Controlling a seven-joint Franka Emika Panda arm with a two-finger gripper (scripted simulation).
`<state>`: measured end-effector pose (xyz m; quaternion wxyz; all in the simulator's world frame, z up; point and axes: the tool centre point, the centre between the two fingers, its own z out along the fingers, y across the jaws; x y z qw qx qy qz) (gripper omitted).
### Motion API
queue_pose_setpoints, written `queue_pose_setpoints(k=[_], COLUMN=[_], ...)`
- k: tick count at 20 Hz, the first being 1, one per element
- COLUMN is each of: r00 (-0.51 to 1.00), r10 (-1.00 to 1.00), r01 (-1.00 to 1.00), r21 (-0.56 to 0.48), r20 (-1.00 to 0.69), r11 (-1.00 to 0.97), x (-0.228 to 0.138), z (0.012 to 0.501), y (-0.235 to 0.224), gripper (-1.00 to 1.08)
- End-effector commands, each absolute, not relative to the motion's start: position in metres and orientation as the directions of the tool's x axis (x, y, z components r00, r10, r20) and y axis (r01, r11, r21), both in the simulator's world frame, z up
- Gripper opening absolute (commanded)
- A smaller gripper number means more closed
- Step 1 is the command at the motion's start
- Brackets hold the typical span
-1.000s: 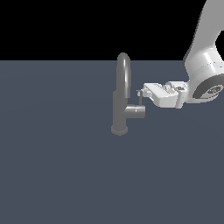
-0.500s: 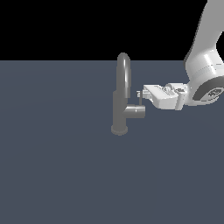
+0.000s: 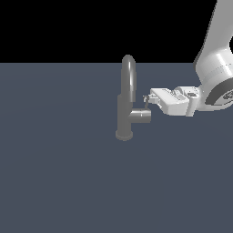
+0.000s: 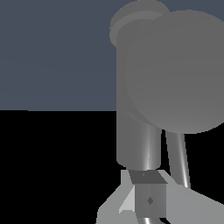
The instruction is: Turn on the faucet by rotating a designated handle.
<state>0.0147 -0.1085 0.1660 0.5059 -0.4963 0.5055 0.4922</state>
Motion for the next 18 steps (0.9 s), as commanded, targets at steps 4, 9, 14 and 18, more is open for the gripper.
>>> queue_pose_setpoints(k=[4,9,14,18], r00=[0.001,0.005,0.004,0.003], r10=[0.0,-0.003,-0.002,-0.001], r01=[-1.0,-1.0,-1.0,-1.0], r21=[-0.001,-0.005,-0.004,-0.003], r20=[-1.0,-1.0,-1.0,-1.0], r11=[0.02,0.022,0.021,0.021], x=[-0.003,-0.007,-0.025,-0.04], z=[0.17,0.168,0.158,0.15], y=[-0.109,-0.107,-0.107,-0.108], gripper=[-1.0,-1.0,-1.0,-1.0])
